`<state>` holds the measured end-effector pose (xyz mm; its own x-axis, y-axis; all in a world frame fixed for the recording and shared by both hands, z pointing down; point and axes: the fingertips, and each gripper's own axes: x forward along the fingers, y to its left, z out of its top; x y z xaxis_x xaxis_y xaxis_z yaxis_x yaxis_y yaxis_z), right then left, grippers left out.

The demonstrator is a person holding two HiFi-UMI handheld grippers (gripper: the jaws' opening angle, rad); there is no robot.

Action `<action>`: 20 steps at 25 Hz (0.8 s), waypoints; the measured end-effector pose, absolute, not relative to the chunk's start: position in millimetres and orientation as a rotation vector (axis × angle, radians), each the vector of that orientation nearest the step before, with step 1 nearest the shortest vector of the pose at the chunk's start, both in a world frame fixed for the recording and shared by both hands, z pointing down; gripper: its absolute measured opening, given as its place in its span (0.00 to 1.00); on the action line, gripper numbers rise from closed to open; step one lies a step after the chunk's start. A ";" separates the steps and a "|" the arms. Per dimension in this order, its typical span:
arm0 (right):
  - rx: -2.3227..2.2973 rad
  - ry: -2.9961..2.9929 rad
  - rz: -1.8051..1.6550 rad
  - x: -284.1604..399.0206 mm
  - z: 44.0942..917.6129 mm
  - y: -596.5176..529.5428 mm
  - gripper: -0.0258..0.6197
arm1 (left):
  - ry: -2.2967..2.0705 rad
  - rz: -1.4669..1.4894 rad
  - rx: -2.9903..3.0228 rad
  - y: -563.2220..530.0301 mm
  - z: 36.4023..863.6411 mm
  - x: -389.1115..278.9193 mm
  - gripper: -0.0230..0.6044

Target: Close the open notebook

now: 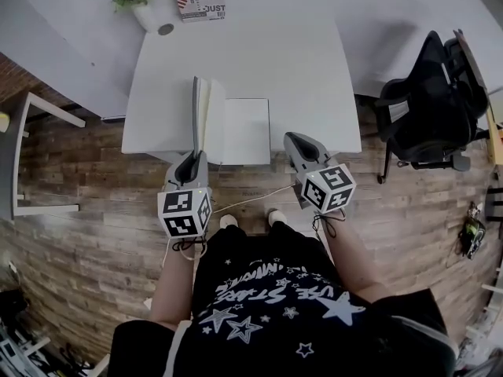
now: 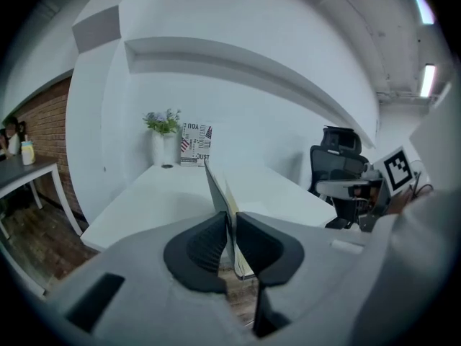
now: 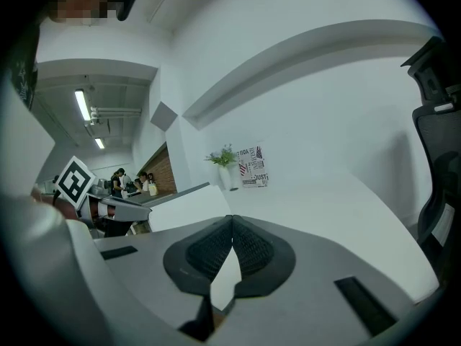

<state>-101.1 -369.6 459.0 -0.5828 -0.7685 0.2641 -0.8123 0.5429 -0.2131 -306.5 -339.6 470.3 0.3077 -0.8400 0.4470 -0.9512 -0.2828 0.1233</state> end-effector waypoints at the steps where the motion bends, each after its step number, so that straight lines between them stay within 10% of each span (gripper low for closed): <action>1: 1.359 -2.636 0.472 -99.0 458.2 -370.0 0.05 | -1.602 0.429 2.235 -339.8 467.8 -299.6 0.12; 20: 1.363 -2.629 0.517 -34.3 469.6 -373.7 0.05 | -1.461 0.715 2.440 -338.5 499.9 -172.2 0.11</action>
